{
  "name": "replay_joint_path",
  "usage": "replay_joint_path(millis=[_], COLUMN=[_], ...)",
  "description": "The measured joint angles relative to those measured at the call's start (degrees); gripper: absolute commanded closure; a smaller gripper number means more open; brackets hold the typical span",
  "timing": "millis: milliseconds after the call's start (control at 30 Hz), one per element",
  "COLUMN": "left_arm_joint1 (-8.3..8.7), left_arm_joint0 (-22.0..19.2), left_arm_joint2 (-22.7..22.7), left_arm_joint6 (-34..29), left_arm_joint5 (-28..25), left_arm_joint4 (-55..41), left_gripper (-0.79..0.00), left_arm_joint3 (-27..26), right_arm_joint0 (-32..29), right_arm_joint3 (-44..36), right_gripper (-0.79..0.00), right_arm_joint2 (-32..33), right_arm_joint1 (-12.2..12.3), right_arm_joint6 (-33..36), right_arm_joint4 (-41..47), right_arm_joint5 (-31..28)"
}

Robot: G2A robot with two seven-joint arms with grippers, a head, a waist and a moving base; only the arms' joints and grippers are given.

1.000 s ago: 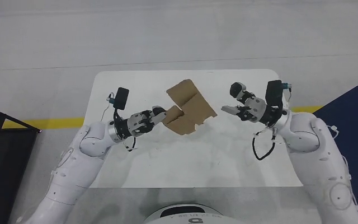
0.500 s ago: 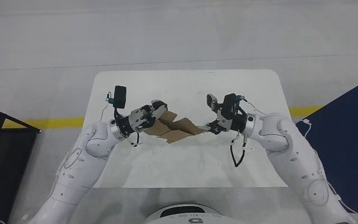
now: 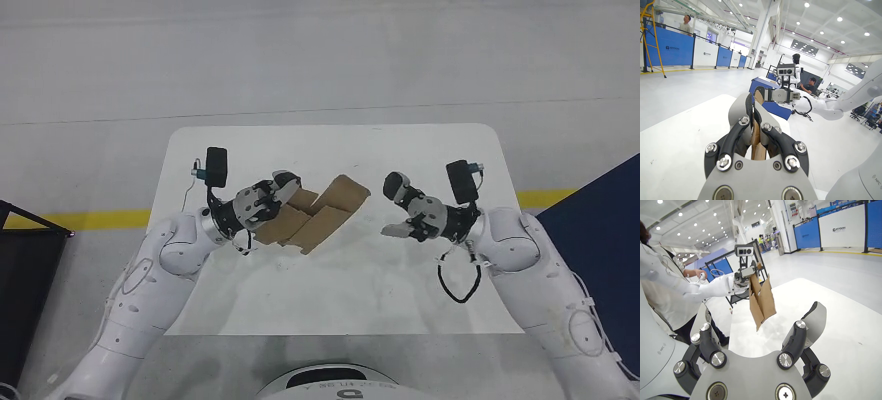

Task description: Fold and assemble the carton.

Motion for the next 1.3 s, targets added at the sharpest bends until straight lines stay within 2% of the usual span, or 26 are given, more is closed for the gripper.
replay_joint_path(millis=[133, 233, 333, 400, 433, 467, 500, 533, 567, 767, 867, 900, 933, 967, 1000, 1300], left_arm_joint1=[-0.24, -0.33, -0.37, -0.40, -0.44, -0.48, -0.52, -0.58, -0.61, -0.71, -0.71, -0.73, -0.76, -0.77, -0.77, -0.46], left_arm_joint0=[-0.86, -1.09, -1.05, -0.96, -0.91, -0.89, -0.87, -0.86, -0.86, -0.91, -0.76, -0.67, -0.46, -0.24, 0.03, 3.56], left_arm_joint2=[0.87, 1.02, 0.92, 0.87, 0.91, 0.97, 1.07, 1.22, 1.29, 0.95, 0.40, 0.21, -0.06, -0.27, -0.48, -4.78], left_arm_joint6=[-0.72, -0.88, -0.87, -0.78, -0.69, -0.62, -0.57, -0.49, -0.42, -0.13, 0.45, 0.79, 1.45, 1.96, 2.39, 7.67], left_arm_joint5=[-0.08, -0.23, -0.36, -0.50, -0.59, -0.63, -0.67, -0.71, -0.73, -0.93, -1.02, -1.07, -1.18, -1.35, -1.60, -3.99], left_arm_joint4=[-0.09, -0.20, -0.21, -0.14, -0.08, 0.01, 0.12, 0.24, 0.31, 0.37, 0.62, 0.79, 0.97, 1.15, 1.40, 3.13], left_gripper=[0.000, 0.000, 0.000, 0.000, 0.000, 0.000, 0.000, 0.000, 0.000, 0.000, 0.000, -0.028, -0.317, -0.665, -0.785, -0.785], left_arm_joint3=[0.24, 0.40, 0.54, 0.64, 0.72, 0.77, 0.80, 0.82, 0.86, 1.33, 1.41, 1.41, 1.43, 1.49, 1.63, 4.53], right_arm_joint0=[1.71, 3.26, 5.05, 6.40, 7.47, 8.32, 9.11, 10.03, 10.62, 12.61, 13.30, 13.43, 13.51, 13.41, 13.15, 6.84], right_arm_joint3=[-0.16, 2.00, 3.24, 3.71, 4.28, 4.84, 5.42, 6.16, 6.66, 8.37, 8.53, 8.39, 8.02, 7.57, 6.98, 0.32], right_gripper=[-0.785, -0.785, -0.779, -0.643, -0.514, -0.332, -0.265, -0.111, 0.000, 0.000, 0.000, 0.000, 0.000, 0.000, 0.000, 0.000], right_arm_joint2=[-1.61, -3.07, -5.37, -7.34, -8.68, -9.53, -10.26, -11.08, -11.55, -13.78, -14.59, -14.66, -14.50, -14.19, -13.81, -7.09], right_arm_joint1=[-0.73, -1.03, -1.17, -1.38, -1.57, -1.72, -1.87, -2.06, -2.17, -2.45, -2.35, -2.33, -2.28, -2.23, -2.15, -1.18], right_arm_joint6=[-2.79, -3.22, 0.51, 3.12, 4.51, 5.24, 5.70, 6.07, 6.26, 9.51, 13.06, 13.67, 13.85, 13.52, 12.99, 2.66], right_arm_joint4=[-3.52, -1.59, 0.25, 1.34, 2.10, 2.54, 2.95, 3.60, 4.06, 5.99, 6.68, 6.92, 6.94, 6.58, 6.05, -1.51], right_arm_joint5=[9.22, 9.37, 9.47, 10.19, 10.58, 10.95, 11.31, 11.63, 11.75, 11.52, 13.58, 14.08, 14.45, 14.52, 14.40, 13.37])
